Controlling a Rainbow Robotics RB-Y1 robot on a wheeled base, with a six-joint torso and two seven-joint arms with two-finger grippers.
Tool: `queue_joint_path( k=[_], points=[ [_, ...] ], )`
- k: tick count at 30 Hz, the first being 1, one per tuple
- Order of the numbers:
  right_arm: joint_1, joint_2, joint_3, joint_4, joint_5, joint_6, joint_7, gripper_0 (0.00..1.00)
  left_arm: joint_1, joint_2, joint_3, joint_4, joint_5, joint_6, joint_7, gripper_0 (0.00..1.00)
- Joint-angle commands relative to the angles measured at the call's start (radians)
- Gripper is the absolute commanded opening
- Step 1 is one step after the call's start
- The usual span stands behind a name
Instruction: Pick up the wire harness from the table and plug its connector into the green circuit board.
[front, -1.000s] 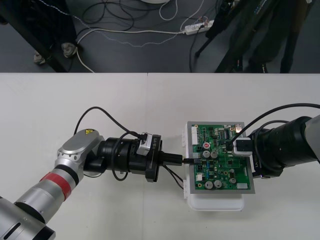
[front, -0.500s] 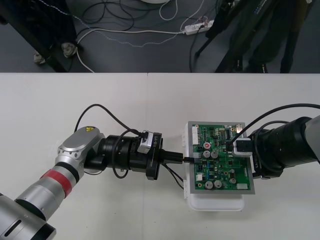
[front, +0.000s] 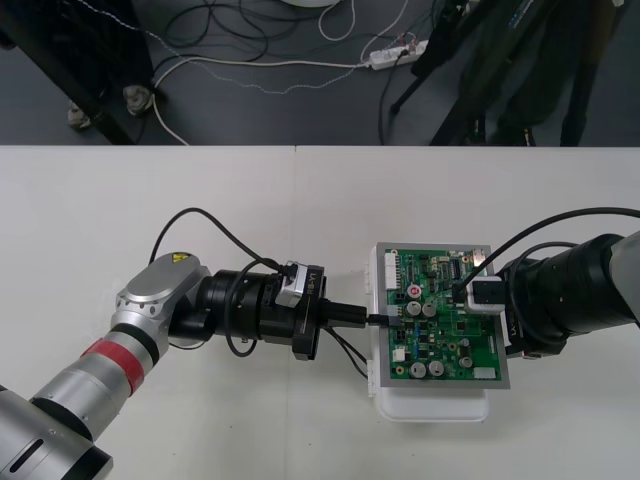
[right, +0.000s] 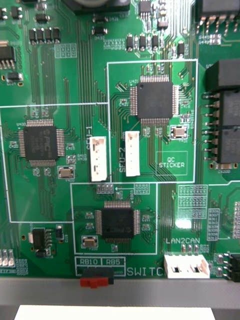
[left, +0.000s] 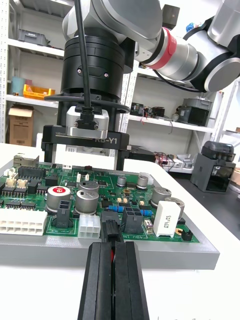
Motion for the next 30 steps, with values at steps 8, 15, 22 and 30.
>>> queue_joint_path(
  k=[8, 15, 22, 30],
  points=[
    [0.008, 0.006, 0.018, -0.022, -0.031, -0.004, -0.003, 1.0, -0.056, -0.079, -0.009, -0.013, -0.051, 0.053, -0.115, 0.0],
    [0.007, 0.006, 0.018, -0.022, -0.032, -0.004, 0.001, 1.0, -0.057, -0.087, -0.008, -0.013, -0.049, 0.054, -0.115, 0.0],
    [0.007, 0.006, 0.018, -0.022, -0.032, -0.004, 0.004, 1.0, -0.059, -0.105, -0.008, -0.013, -0.048, 0.064, -0.115, 0.0],
    [0.007, 0.006, 0.018, -0.022, -0.032, -0.004, 0.008, 1.0, -0.057, -0.101, -0.008, -0.013, -0.048, 0.067, -0.112, 0.0]
  ],
)
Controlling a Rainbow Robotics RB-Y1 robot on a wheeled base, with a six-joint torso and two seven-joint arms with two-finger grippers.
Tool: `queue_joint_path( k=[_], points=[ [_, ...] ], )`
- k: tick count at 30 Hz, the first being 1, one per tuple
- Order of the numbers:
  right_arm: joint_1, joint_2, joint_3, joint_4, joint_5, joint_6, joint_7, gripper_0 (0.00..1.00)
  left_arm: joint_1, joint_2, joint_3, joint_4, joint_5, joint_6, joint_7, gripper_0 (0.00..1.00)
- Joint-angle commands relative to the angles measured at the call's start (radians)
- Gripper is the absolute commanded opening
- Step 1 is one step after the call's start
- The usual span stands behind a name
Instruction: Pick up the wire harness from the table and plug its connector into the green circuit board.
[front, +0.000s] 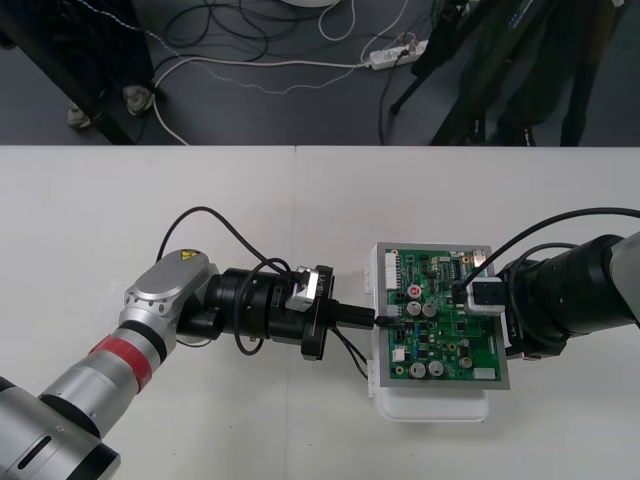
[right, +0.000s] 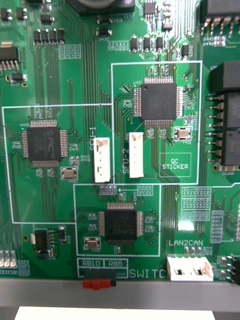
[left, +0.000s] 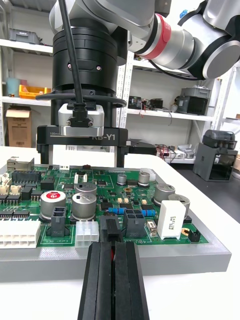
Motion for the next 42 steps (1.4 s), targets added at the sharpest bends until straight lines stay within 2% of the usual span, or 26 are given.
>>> queue_joint_path(
  k=[1, 12, 19, 20, 21, 23, 25, 29, 37, 42],
  points=[
    [0.005, 0.008, 0.018, -0.021, -0.026, -0.002, 0.007, 1.0, -0.045, -0.077, -0.008, -0.015, -0.005, 0.052, -0.062, 0.0],
    [0.005, -0.004, 0.014, -0.021, -0.022, -0.002, 0.024, 1.0, -0.045, -0.039, -0.002, -0.016, 0.005, 0.05, -0.052, 0.0],
    [0.005, -0.081, 0.012, -0.021, -0.045, -0.002, 0.055, 1.0, -0.045, 0.022, 0.004, -0.032, 0.012, 0.039, -0.037, 0.01],
    [0.005, -0.093, 0.012, -0.021, -0.046, -0.002, 0.06, 1.0, -0.045, 0.024, 0.004, -0.033, 0.015, 0.036, -0.034, 0.12],
    [0.005, -0.11, 0.012, -0.021, -0.054, -0.002, 0.064, 1.0, -0.045, 0.025, 0.004, -0.033, 0.02, 0.035, -0.031, 0.34],
    [0.003, -0.144, 0.007, -0.023, -0.082, -0.002, 0.073, 1.0, -0.045, 0.025, 0.004, -0.033, 0.026, 0.035, -0.025, 0.59],
    [-0.001, -0.182, 0.001, -0.023, -0.128, -0.002, 0.081, 1.0, -0.045, 0.025, 0.006, -0.033, 0.034, 0.035, -0.02, 0.63],
    [-0.012, -0.242, -0.025, -0.023, -0.212, -0.002, 0.093, 1.0, -0.045, 0.045, 0.017, -0.033, 0.037, 0.029, -0.011, 0.64],
    [-0.044, -0.319, -0.101, -0.023, -0.434, -0.002, 0.098, 1.0, -0.029, 0.153, 0.061, -0.039, 0.035, -0.033, 0.015, 0.64],
    [-0.075, -0.339, -0.149, -0.023, -0.615, -0.002, 0.083, 1.0, -0.011, 0.256, 0.112, -0.12, -0.023, -0.04, 0.067, 0.65]
  ],
)
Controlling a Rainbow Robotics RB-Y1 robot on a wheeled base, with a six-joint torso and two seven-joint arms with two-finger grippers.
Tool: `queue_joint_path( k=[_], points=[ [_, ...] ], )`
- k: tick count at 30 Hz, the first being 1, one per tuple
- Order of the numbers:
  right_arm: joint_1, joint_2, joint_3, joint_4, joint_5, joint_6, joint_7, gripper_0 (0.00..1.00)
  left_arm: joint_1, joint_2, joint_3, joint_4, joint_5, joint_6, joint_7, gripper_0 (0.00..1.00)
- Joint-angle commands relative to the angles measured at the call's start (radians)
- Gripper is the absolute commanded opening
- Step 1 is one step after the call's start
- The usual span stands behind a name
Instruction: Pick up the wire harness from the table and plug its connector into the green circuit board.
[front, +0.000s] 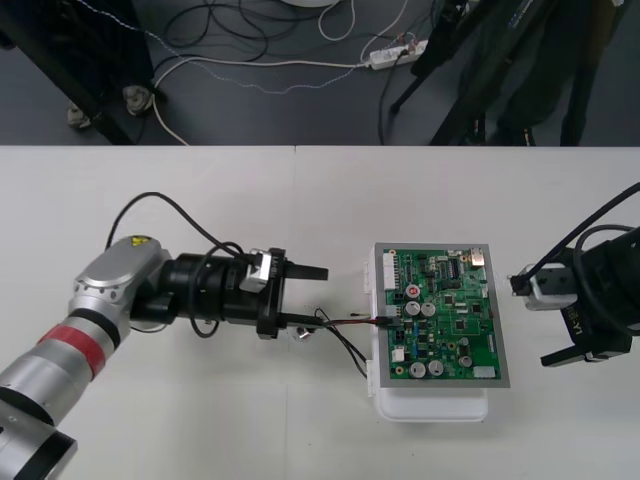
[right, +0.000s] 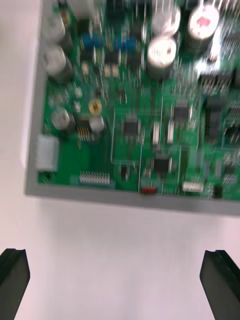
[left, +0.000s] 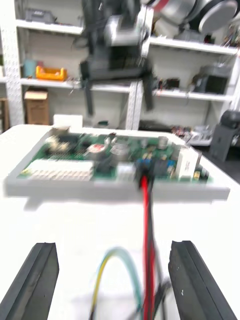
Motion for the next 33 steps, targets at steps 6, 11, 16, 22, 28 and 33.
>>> queue_joint_path(
  k=[6, 11, 16, 22, 28, 33],
  points=[
    [-0.112, -0.052, -0.083, -0.022, -0.252, -0.003, 0.001, 1.0, 0.031, 0.224, 0.16, -0.269, -0.111, -0.052, 0.208, 0.65],
    [-0.154, -0.047, -0.11, -0.022, -0.369, -0.003, -0.022, 1.0, 0.076, 0.284, 0.258, -0.434, -0.162, -0.055, 0.352, 0.65],
    [-0.187, -0.033, -0.172, -0.022, -0.497, -0.003, -0.048, 1.0, 0.116, 0.353, 0.341, -0.599, -0.182, -0.052, 0.51, 0.65],
    [-0.189, -0.006, -0.241, -0.022, -0.617, -0.003, -0.198, 1.0, 0.16, 0.457, 0.415, -0.781, -0.192, -0.022, 0.674, 0.65],
    [-0.189, 0.025, -0.275, -0.022, -0.632, -0.003, -0.344, 1.0, 0.163, 0.568, 0.47, -0.912, -0.165, 0.031, 0.825, 0.65],
    [-0.189, 0.03, -0.281, -0.032, -0.637, -0.003, -0.386, 1.0, 0.162, 0.654, 0.481, -0.965, -0.082, 0.109, 0.918, 0.64]
  ],
)
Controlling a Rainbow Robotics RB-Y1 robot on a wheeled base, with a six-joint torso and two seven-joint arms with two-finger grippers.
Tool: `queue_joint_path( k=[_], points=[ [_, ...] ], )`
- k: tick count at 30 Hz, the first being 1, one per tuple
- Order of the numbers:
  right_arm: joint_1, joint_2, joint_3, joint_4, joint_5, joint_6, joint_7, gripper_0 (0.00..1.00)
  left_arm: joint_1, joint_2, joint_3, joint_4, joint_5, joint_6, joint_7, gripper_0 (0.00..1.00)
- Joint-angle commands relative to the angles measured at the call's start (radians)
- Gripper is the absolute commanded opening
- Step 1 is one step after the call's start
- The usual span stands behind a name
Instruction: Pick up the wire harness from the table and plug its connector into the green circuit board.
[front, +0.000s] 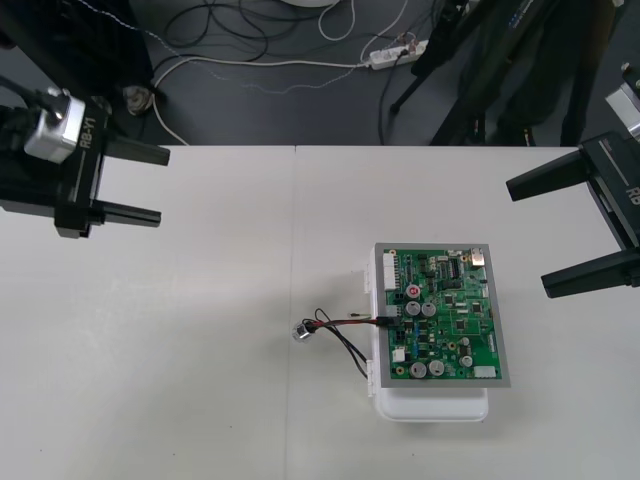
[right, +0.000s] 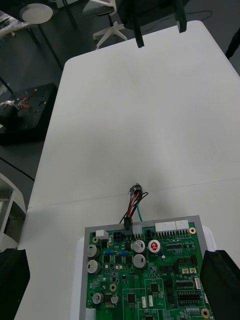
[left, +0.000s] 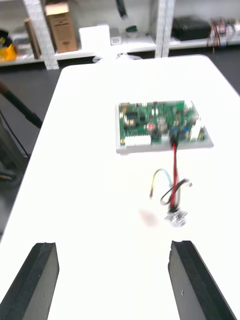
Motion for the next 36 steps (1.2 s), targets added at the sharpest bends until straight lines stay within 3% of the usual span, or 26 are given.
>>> queue_joint_path(
  k=[1, 8, 21, 36],
  points=[
    [-0.032, 0.014, -0.04, -0.033, -0.02, -0.001, -0.054, 1.0, 0.012, 0.124, 0.035, -0.07, 0.08, 0.122, 0.146, 0.64],
    [-0.031, 0.055, -0.044, -0.085, -0.014, 0.005, -0.04, 1.0, 0.001, 0.179, 0.042, -0.128, 0.126, 0.203, 0.174, 0.65],
    [0.005, 0.098, -0.049, -0.133, 0.006, 0.019, -0.017, 1.0, -0.022, 0.178, 0.012, -0.208, 0.126, 0.203, 0.172, 0.64],
    [0.005, 0.101, -0.05, -0.151, 0.077, 0.07, 0.046, 1.0, -0.022, 0.178, 0.012, -0.208, 0.126, 0.203, 0.172, 0.65]
  ],
)
